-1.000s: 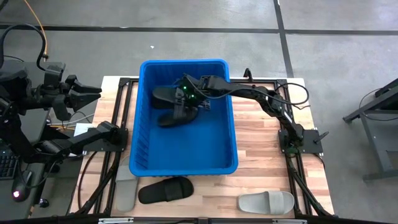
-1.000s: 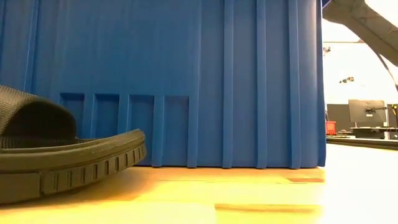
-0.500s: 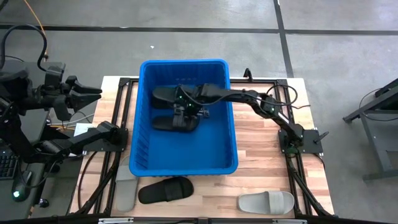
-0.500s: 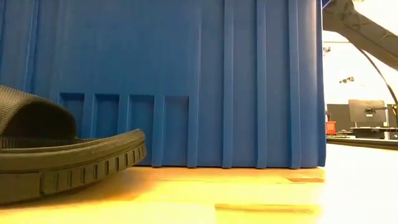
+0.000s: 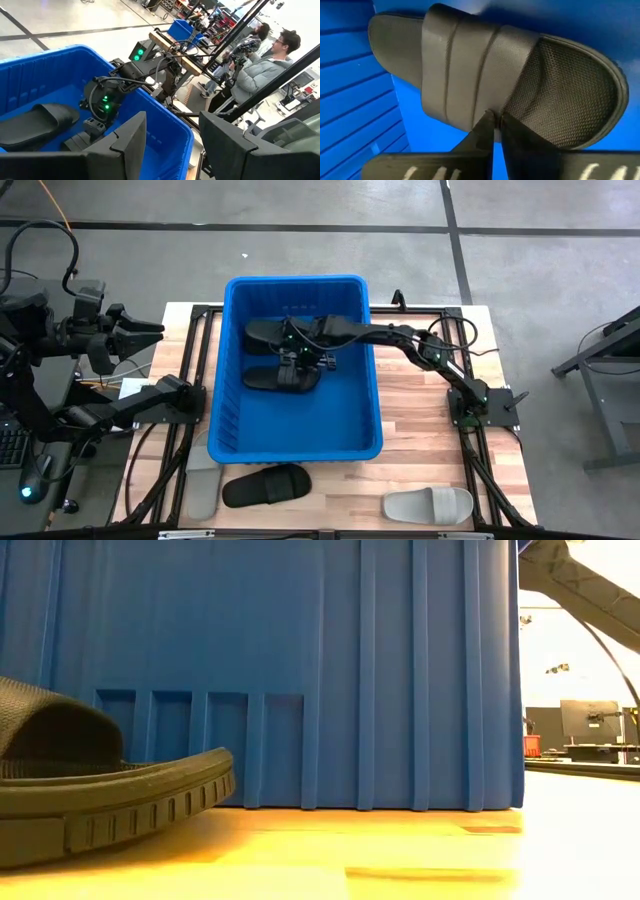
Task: Pick and place slides into bin
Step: Put the right black slide into the blue container, then put the black slide into the blue container
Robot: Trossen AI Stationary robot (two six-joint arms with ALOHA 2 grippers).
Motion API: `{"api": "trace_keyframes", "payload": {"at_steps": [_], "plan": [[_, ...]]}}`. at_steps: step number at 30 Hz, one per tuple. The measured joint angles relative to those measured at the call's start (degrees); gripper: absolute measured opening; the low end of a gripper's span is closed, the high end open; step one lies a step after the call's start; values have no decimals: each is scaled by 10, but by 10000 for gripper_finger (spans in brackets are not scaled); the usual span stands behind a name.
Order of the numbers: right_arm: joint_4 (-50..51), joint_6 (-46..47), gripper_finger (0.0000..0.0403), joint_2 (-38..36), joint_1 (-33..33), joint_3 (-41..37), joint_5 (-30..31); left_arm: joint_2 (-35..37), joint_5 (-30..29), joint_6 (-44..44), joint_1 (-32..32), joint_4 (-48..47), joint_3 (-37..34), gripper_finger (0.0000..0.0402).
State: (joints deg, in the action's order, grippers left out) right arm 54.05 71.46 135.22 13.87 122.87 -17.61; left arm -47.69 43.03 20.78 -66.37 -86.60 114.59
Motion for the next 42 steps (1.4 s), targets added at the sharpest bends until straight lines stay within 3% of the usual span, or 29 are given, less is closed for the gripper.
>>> {"api": "trace_keyframes", "payload": {"at_steps": [3,13,18,30,35,42], "plan": [[2,-7,32,0,0,0,-7,0,0,0,0,0,0,172],[30,-20,176,0,1,0,-5,0,0,-1,0,-1,0,172],[32,-54,215,-5,1,1,-5,0,0,-2,0,-2,0,172],[137,-142,227,-8,-15,120,-25,0,-7,-11,0,-1,0,172],[123,-166,227,-55,-36,103,-36,0,-7,-15,0,-1,0,172],[104,-202,227,-121,-115,103,12,0,-7,-15,0,-1,0,172]]}}
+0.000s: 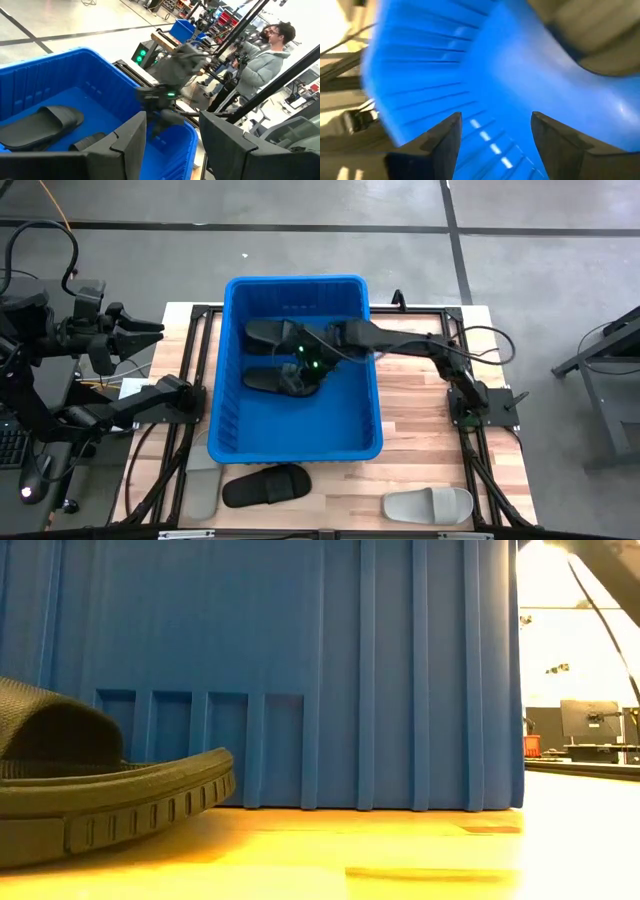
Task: Pick and place slides into bin
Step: Put the black slide into the blue container
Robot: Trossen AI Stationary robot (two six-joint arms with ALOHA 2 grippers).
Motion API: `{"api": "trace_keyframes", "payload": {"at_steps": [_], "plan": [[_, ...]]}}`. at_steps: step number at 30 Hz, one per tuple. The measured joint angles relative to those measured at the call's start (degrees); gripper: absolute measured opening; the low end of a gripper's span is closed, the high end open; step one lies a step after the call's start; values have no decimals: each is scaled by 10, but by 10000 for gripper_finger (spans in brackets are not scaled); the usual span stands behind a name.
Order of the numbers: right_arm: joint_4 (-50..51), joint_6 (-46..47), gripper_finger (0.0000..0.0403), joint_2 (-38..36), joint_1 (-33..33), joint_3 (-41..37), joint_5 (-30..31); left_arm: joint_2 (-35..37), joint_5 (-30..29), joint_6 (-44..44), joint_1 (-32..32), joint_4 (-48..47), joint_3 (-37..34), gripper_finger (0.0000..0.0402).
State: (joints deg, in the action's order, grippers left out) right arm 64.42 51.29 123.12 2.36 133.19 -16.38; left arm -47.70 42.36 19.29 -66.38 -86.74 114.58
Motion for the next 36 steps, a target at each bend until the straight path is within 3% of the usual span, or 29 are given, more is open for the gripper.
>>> {"api": "trace_keyframes", "payload": {"at_steps": [3,14,27,32,36], "plan": [[-28,-1,227,-24,-42,0,36,0,0,-7,0,0,0,172],[-64,150,227,-45,-203,3,117,0,0,-10,0,-5,0,172],[-99,336,227,-39,-379,0,356,0,0,-12,0,-16,0,172],[-99,396,228,-22,-424,-1,425,0,3,-15,0,-18,0,172],[-99,453,227,4,-445,-1,446,0,4,-15,0,-18,0,172]]}}
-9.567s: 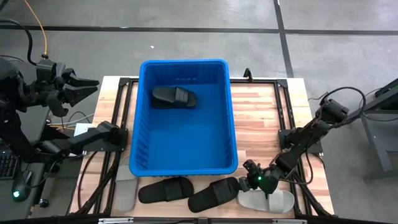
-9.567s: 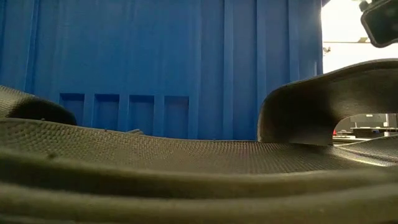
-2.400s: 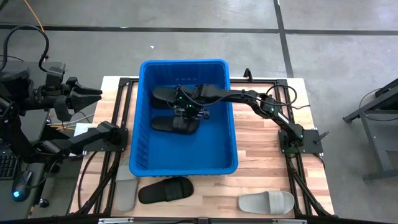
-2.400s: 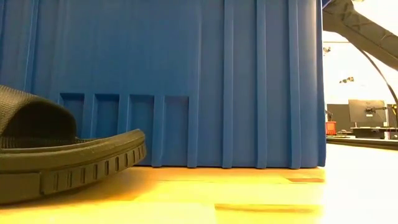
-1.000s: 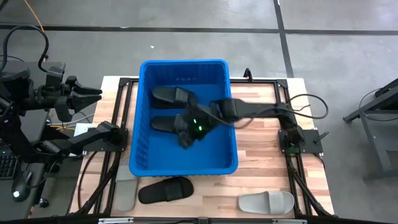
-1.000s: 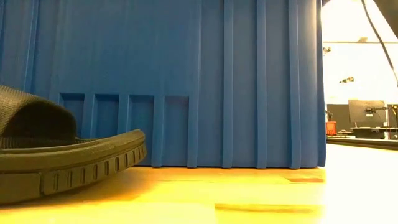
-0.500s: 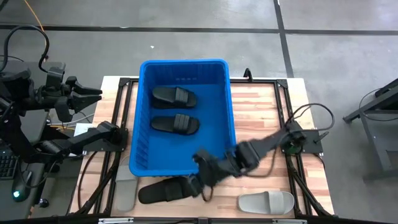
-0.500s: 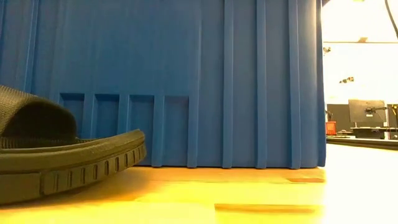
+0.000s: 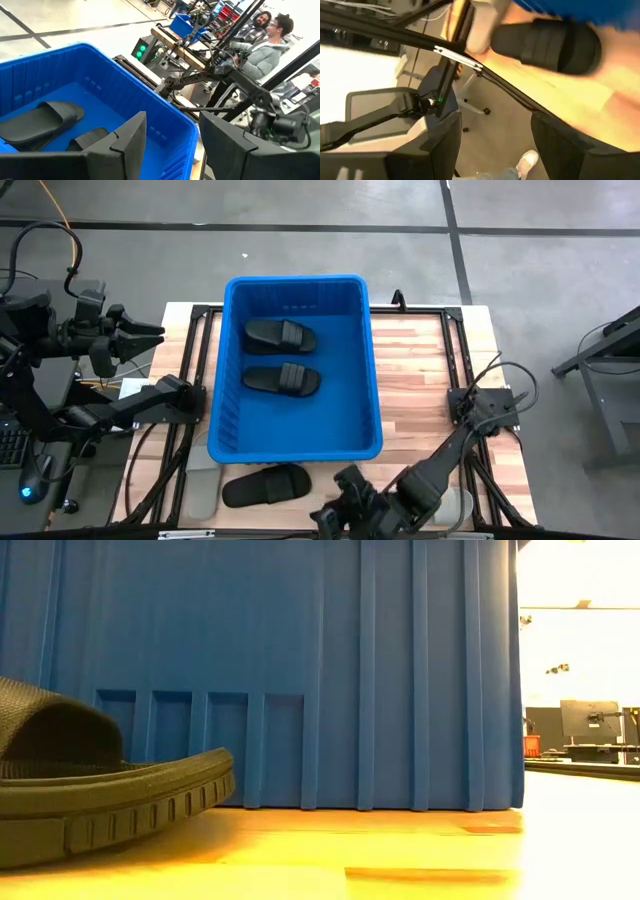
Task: Pick and place slides into bin
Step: Put the black slide into the blue container
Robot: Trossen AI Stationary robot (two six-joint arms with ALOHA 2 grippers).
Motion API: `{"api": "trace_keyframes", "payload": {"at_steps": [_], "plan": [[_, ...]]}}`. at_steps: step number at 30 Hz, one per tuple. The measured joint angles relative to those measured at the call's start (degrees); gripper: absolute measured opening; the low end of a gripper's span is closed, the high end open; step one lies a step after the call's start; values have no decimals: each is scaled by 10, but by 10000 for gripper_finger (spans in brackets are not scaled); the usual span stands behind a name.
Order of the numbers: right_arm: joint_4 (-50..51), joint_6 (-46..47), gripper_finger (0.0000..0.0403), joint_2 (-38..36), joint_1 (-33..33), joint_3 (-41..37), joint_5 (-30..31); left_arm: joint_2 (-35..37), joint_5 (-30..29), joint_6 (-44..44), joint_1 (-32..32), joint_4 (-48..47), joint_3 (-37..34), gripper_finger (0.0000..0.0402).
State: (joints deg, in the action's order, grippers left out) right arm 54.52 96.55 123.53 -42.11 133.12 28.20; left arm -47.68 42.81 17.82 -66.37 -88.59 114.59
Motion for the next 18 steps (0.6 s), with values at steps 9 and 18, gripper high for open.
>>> {"api": "trace_keyframes", "payload": {"at_steps": [9,18], "plan": [[-88,54,226,75,-12,0,-25,0,0,0,0,-1,0,172],[-115,24,226,140,1,0,-104,0,0,3,0,-1,0,172]]}}
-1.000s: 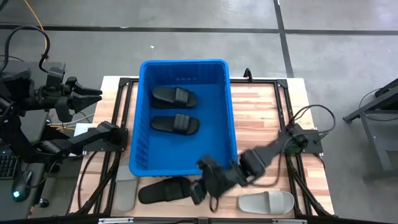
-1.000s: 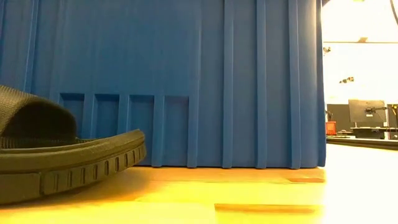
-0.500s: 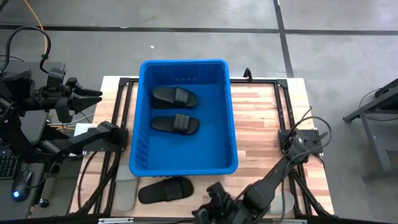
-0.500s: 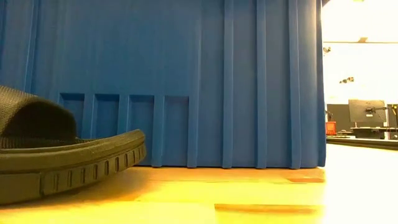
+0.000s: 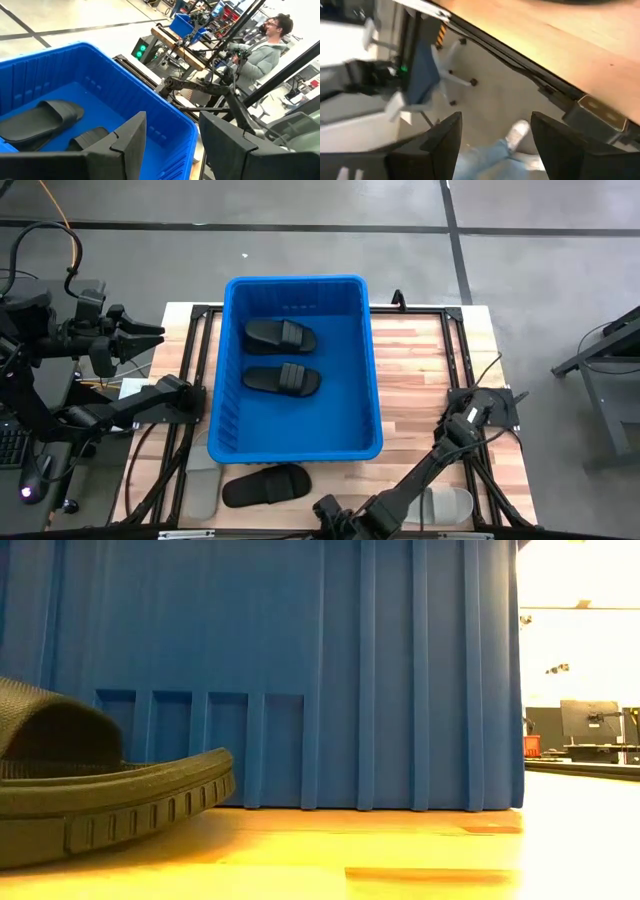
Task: Pick and place slides into bin
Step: Put the black slide into the blue container
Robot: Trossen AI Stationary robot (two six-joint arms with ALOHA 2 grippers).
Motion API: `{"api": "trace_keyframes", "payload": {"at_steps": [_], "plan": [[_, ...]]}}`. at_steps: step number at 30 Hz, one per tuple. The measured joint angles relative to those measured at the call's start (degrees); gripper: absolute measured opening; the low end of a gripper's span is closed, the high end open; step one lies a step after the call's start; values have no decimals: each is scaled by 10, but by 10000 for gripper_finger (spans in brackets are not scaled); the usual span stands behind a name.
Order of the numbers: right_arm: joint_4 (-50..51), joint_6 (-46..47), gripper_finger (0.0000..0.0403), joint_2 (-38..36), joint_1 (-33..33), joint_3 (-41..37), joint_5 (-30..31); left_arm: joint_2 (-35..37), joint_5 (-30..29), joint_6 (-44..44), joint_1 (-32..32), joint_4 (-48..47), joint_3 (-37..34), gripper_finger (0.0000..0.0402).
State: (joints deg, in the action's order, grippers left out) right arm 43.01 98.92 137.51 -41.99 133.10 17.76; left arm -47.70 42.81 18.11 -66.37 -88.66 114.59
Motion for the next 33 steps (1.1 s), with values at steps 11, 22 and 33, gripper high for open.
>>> {"api": "trace_keyframes", "payload": {"at_steps": [11,22,33], "plan": [[-117,-157,212,19,53,-42,-58,0,0,19,0,0,0,172],[-300,-178,212,-52,12,-220,8,2,-1,28,0,-14,0,172],[-776,-193,207,-224,-33,-604,171,2,-20,32,0,-14,0,172]]}}
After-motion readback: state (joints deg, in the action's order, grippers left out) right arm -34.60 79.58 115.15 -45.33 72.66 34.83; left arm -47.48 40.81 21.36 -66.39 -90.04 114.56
